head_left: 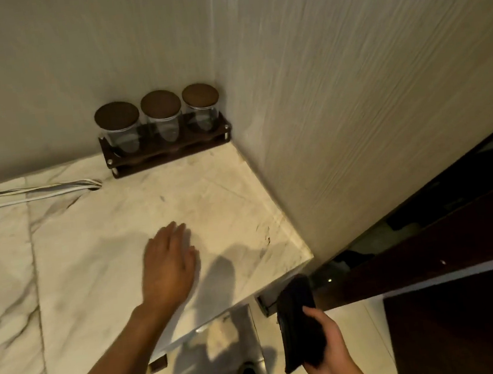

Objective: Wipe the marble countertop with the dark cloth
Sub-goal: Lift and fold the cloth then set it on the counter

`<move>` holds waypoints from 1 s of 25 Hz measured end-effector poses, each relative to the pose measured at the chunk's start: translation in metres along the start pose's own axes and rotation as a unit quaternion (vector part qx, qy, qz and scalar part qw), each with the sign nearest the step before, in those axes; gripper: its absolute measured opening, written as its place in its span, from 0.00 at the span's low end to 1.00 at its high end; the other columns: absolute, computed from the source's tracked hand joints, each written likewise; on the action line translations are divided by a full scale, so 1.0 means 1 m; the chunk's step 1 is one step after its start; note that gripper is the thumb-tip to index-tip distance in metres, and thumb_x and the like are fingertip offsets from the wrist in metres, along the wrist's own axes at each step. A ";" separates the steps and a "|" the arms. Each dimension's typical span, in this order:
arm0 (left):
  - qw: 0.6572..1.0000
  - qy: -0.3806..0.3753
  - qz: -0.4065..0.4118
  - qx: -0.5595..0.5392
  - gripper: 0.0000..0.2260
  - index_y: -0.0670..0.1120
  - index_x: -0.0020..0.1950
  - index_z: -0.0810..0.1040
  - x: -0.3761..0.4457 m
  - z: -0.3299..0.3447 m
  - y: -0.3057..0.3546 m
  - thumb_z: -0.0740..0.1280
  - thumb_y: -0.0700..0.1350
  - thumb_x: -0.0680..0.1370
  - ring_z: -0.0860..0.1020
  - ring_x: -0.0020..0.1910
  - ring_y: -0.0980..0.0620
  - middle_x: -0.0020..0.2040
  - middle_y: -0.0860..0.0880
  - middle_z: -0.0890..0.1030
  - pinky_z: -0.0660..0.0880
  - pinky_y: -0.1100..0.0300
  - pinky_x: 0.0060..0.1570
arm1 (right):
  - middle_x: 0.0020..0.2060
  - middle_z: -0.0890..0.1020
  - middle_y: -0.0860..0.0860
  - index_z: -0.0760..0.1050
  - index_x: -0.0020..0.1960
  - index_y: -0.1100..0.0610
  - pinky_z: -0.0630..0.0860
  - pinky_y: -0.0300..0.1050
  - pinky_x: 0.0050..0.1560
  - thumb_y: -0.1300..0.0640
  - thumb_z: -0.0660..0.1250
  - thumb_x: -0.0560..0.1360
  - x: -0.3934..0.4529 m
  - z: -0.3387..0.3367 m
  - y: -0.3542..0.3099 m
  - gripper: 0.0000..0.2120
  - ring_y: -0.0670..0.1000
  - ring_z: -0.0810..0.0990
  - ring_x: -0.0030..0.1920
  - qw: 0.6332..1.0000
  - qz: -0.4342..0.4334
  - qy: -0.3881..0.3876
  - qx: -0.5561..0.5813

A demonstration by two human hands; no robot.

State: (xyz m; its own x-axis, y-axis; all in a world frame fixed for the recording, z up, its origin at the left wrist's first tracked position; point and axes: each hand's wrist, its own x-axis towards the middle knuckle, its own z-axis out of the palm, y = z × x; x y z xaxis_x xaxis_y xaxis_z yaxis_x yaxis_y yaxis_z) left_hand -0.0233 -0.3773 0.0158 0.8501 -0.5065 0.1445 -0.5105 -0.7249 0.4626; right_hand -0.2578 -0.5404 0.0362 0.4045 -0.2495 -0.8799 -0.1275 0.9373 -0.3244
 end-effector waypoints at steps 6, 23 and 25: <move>0.881 -0.264 -0.169 -0.353 0.18 0.51 0.67 0.71 -0.055 -0.025 0.071 0.60 0.54 0.79 0.76 0.58 0.55 0.63 0.51 0.77 0.71 0.67 0.55 | 0.49 0.80 0.67 0.79 0.57 0.67 0.81 0.61 0.41 0.51 0.67 0.72 -0.040 0.015 0.004 0.22 0.68 0.81 0.44 0.982 0.110 -0.119 0.096; 0.728 -0.029 -0.416 -0.544 0.07 0.40 0.48 0.80 -0.127 -0.158 -0.075 0.68 0.42 0.76 0.80 0.40 0.48 0.43 0.41 0.83 0.75 0.57 0.38 | 0.59 0.77 0.69 0.77 0.60 0.65 0.70 0.61 0.53 0.40 0.62 0.71 -0.060 0.160 0.122 0.31 0.70 0.73 0.62 0.950 0.189 -0.224 -0.109; 0.698 0.012 -0.453 -0.554 0.08 0.37 0.48 0.79 -0.148 -0.162 -0.097 0.67 0.42 0.76 0.80 0.38 0.47 0.42 0.40 0.84 0.75 0.56 0.37 | 0.54 0.80 0.67 0.77 0.59 0.64 0.75 0.59 0.45 0.46 0.63 0.74 -0.054 0.176 0.143 0.23 0.68 0.78 0.55 0.939 0.183 -0.217 -0.193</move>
State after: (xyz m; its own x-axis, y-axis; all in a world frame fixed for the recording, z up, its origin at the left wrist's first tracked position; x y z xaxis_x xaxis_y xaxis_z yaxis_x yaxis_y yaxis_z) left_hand -0.0787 -0.1562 0.0914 0.7676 -0.0567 -0.6384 0.6409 0.0709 0.7643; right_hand -0.1381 -0.3500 0.0983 0.5908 0.2727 -0.7594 -0.6141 0.7625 -0.2039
